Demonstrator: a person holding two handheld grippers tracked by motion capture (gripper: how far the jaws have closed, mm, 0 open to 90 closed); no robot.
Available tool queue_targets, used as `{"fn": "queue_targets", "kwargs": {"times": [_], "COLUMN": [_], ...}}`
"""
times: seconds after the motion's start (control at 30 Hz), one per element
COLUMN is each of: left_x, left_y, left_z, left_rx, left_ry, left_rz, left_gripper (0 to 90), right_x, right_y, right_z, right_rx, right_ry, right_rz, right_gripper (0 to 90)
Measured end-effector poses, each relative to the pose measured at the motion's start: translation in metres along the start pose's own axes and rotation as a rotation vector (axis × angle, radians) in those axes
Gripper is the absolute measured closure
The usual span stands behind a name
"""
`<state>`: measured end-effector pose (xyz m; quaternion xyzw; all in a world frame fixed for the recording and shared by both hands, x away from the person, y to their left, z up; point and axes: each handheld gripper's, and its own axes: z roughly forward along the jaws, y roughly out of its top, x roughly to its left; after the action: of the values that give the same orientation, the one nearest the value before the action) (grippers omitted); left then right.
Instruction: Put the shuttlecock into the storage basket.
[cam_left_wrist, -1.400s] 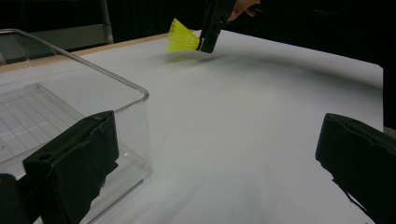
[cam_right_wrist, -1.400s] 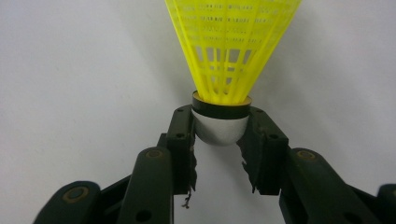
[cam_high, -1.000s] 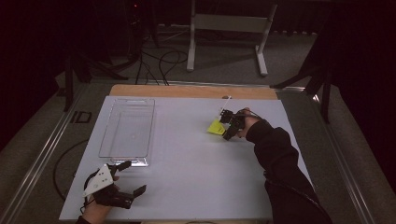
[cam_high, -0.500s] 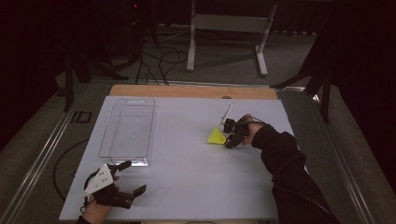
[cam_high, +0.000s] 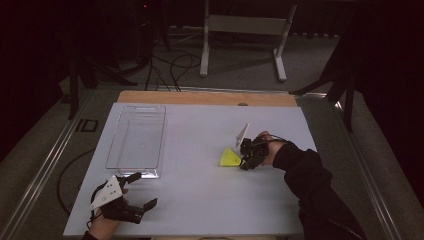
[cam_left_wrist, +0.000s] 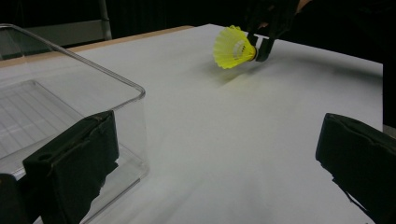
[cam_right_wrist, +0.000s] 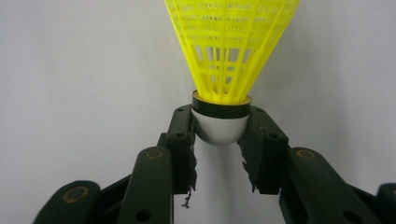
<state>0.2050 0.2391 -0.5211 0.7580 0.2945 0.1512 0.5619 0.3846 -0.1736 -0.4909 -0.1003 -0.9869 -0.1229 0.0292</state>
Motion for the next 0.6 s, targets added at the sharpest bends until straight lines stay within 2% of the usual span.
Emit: {"fn": "queue_targets", "kwargs": {"times": [0.43, 0.6], "left_x": [-0.001, -0.002], "left_y": [0.001, 0.002], "left_z": [0.002, 0.004], "left_rx": [0.011, 0.024], "left_ry": [-0.007, -0.013], "left_rz": [-0.009, -0.016], "left_gripper": [0.1, 0.1], "right_x": [0.028, 0.037], "right_y": [0.000, -0.002], "right_z": [-0.005, -0.007], "right_rx": [-0.037, -0.066], "right_ry": [0.027, 0.037], "right_rz": [-0.077, -0.085], "right_gripper": [66.2, 66.2]}}
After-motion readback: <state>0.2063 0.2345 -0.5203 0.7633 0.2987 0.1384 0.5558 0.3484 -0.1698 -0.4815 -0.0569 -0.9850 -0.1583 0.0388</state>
